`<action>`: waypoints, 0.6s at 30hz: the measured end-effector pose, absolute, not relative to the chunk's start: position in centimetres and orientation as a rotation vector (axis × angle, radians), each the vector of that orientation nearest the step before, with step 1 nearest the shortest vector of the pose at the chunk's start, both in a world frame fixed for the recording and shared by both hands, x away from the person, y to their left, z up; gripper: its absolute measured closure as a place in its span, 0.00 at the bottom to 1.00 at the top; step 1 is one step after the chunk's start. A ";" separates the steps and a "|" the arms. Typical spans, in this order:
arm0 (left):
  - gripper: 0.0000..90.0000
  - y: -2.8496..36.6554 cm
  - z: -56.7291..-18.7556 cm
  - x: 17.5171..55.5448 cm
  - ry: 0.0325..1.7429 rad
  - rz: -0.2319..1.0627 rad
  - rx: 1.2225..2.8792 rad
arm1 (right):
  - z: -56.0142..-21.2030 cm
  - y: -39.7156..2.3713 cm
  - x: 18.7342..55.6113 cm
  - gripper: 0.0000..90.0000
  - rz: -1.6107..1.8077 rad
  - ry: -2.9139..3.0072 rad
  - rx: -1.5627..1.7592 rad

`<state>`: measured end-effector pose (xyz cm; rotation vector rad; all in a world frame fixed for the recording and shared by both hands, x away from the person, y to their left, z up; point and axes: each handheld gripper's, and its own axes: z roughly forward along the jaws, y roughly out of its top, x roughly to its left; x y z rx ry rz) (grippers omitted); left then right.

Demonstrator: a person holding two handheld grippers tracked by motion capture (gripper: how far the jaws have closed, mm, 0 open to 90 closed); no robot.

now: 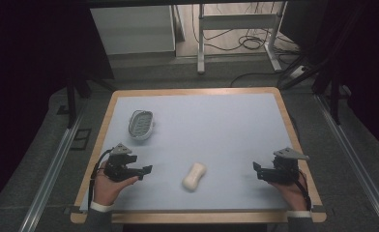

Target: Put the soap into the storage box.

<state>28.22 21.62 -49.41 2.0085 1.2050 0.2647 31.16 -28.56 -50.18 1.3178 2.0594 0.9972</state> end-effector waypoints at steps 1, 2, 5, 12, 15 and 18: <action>0.25 21.6 -49.4 28.2 1.204 0.264 2.015 | -50.1 -28.5 31.1 0.07 1.013 2.060 1.304; 0.25 21.6 -49.4 28.2 1.204 0.264 2.015 | -50.1 -28.5 31.1 0.07 1.013 2.060 1.304; 0.25 21.5 -49.5 28.2 1.221 0.277 2.019 | -49.9 -28.4 30.9 0.08 1.036 2.054 1.258; 0.26 21.8 -49.8 28.2 1.264 0.306 2.013 | -49.9 -29.2 30.7 0.09 1.033 2.051 1.279; 0.25 21.9 -50.0 28.3 1.286 0.317 2.020 | -50.0 -29.7 30.7 0.09 1.036 2.055 1.281; 0.25 21.9 -50.1 28.2 1.296 0.315 2.009 | -49.9 -30.0 30.6 0.09 1.044 2.055 1.268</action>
